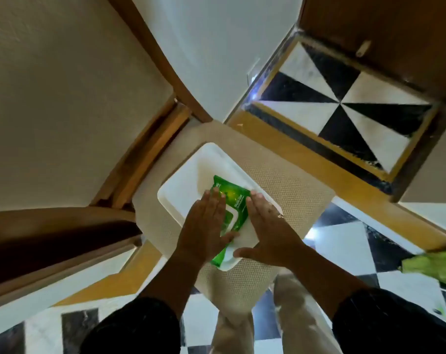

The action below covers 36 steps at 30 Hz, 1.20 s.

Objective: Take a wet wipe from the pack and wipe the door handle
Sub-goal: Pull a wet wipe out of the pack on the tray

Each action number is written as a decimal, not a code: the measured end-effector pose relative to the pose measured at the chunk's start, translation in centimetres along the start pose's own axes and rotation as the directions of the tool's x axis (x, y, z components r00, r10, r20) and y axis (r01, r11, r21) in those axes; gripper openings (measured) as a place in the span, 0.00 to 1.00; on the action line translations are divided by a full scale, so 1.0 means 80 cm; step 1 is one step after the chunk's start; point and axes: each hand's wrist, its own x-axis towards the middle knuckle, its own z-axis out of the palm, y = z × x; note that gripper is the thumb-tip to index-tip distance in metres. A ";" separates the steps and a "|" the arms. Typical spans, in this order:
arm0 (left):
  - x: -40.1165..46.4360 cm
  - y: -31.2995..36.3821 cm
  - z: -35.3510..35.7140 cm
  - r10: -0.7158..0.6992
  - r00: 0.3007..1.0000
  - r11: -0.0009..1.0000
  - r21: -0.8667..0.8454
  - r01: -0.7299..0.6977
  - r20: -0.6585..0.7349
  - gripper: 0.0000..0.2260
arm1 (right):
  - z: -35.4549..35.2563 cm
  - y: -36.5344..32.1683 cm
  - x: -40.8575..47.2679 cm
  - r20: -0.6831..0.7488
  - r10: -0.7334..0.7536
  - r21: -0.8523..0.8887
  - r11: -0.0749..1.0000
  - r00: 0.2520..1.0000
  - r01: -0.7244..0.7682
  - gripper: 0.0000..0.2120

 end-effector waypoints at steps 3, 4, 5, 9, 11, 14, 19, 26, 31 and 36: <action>0.005 -0.007 0.025 0.016 1.000 0.999 0.048 -0.016 0.002 0.38 | 0.024 0.003 0.009 -0.008 -0.039 -0.046 0.998 0.999 0.039 0.60; 0.006 -0.011 0.033 0.029 1.000 0.998 0.050 -0.028 -0.012 0.37 | 0.028 0.001 0.012 -0.001 -0.030 -0.052 0.998 1.000 0.030 0.60; 0.007 -0.013 0.038 0.035 0.999 0.998 0.046 -0.034 -0.013 0.36 | 0.033 0.002 0.013 -0.018 -0.032 -0.065 0.997 0.999 0.031 0.60; 0.016 -0.015 0.041 0.048 0.996 0.993 0.105 -0.056 0.075 0.34 | 0.037 -0.002 0.016 -0.007 -0.008 -0.093 0.996 1.000 0.008 0.61; 0.019 -0.012 0.039 0.047 0.992 0.985 0.157 -0.066 0.117 0.32 | 0.036 -0.004 0.017 -0.001 0.000 -0.103 0.995 1.000 -0.001 0.61; 0.017 -0.008 0.026 0.089 0.993 0.988 0.122 -0.098 0.082 0.30 | 0.035 -0.006 0.017 0.003 0.013 -0.108 0.994 1.000 -0.013 0.61; 0.005 -0.020 -0.002 0.142 0.982 0.978 -0.134 -0.158 -0.125 0.21 | 0.030 -0.010 0.015 -0.010 0.022 -0.072 0.997 1.000 -0.022 0.56; -0.011 -0.045 -0.006 0.169 0.948 0.965 -0.148 -0.215 -0.270 0.21 | 0.008 -0.056 0.028 -0.182 0.056 0.039 0.998 0.982 -0.049 0.18; -0.019 -0.055 -0.010 0.117 0.945 0.980 -0.120 -0.161 -0.306 0.21 | 0.016 -0.084 0.049 -0.146 0.184 0.053 0.983 0.972 -0.178 0.11; -0.022 -0.058 -0.013 0.101 0.946 0.984 -0.108 -0.140 -0.310 0.21 | 0.026 -0.081 0.052 -0.266 0.149 0.119 0.986 0.952 -0.121 0.11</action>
